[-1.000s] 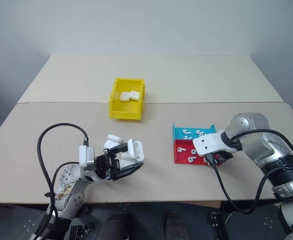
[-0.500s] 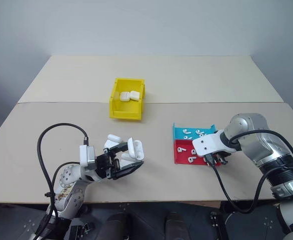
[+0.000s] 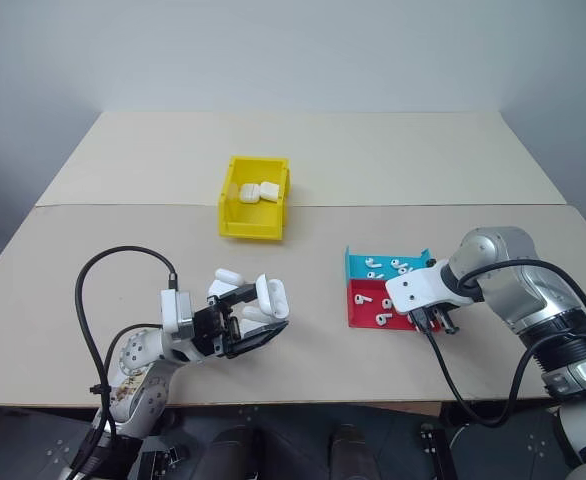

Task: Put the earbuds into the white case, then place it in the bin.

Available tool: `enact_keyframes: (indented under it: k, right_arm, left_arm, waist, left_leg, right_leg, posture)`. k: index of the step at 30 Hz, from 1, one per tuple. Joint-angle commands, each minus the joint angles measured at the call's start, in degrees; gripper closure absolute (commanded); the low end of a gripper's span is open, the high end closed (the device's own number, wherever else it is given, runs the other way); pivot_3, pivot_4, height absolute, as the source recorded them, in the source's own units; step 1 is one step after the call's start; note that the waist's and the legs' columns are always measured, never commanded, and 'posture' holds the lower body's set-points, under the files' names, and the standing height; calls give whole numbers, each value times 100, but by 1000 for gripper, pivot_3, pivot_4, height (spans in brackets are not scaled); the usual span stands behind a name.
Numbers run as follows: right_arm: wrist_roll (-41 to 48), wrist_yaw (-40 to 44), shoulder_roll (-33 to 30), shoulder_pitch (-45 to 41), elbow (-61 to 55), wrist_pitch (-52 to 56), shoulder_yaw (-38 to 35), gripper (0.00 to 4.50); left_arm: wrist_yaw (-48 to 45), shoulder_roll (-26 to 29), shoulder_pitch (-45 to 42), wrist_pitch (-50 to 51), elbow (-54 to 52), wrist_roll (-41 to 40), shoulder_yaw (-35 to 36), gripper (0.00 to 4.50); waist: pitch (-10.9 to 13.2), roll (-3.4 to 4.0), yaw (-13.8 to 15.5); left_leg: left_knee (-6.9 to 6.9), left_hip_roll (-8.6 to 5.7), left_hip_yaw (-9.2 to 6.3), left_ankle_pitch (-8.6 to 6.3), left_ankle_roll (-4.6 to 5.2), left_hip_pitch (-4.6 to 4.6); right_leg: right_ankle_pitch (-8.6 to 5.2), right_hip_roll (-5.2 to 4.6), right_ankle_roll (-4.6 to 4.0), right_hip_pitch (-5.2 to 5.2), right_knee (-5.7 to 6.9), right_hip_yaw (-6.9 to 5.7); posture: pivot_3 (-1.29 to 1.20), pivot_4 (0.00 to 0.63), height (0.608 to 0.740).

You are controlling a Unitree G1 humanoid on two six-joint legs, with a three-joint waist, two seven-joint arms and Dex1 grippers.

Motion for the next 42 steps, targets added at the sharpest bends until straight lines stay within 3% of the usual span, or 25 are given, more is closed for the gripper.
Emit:
enact_keyframes:
  k: [1,10,17,20,26,33,42]
  right_arm:
    - [2,9,-5,-61,-40,-53,-82,3875]
    - [487,126,-169,-78,-613,543,-587,3875]
    - [2370,-73,-183,-141,-1889,2404,-2384,3875]
    - [3229,-488,46,-9,-2326,3032,-3194,3875]
    - [4684,-1358,1084,174,-2780,2827,-4299,3875]
    - [6018,-1780,2048,-78,-2789,2632,-4290,3875]
    - [6199,-1831,2749,-227,-2761,1983,-3666,3875]
  left_arm:
    - [21,-2,-45,-6,-199,-3,35,1743]
    - [31,-90,-212,61,-185,-155,67,1743]
    - [315,-193,-786,777,-484,-580,129,1743]
    - [292,-228,-986,1057,-736,-814,104,1743]
    - [-4,-321,-1030,1294,-1027,-1262,103,1743]
    - [20,-399,-1007,1465,-1161,-1370,139,1743]
    - [5,-490,-1037,1365,-1216,-1272,111,1743]
  waist:
    - [0,0,0]
    - [0,0,0]
    - [1,0,18]
    - [0,0,24]
    - [-1,-2,-5]
    - [-1,-2,-3]
    - [-1,-1,-3]
  left_leg:
    - [0,0,0,0,0,0]
    - [0,0,0,1,1,0]
    - [1,0,-6,1,2,-5]
    - [1,0,-11,1,2,-8]
    - [0,-2,-9,1,2,-2]
    - [1,0,-10,7,11,0]
    - [1,0,-11,7,12,-2]
  right_leg:
    - [0,0,0,0,0,0]
    - [2,0,0,0,0,0]
    - [4,0,2,0,-2,-3]
    - [5,-1,4,5,-8,-7]
    - [6,0,6,11,-5,-2]
    - [12,5,5,11,-2,-1]
    - [12,5,6,10,-5,-2]
  posture:
    - [0,150,740]
    - [0,150,740]
    - [0,150,740]
    - [0,150,740]
    - [0,150,740]
    - [0,150,740]
    - [0,150,740]
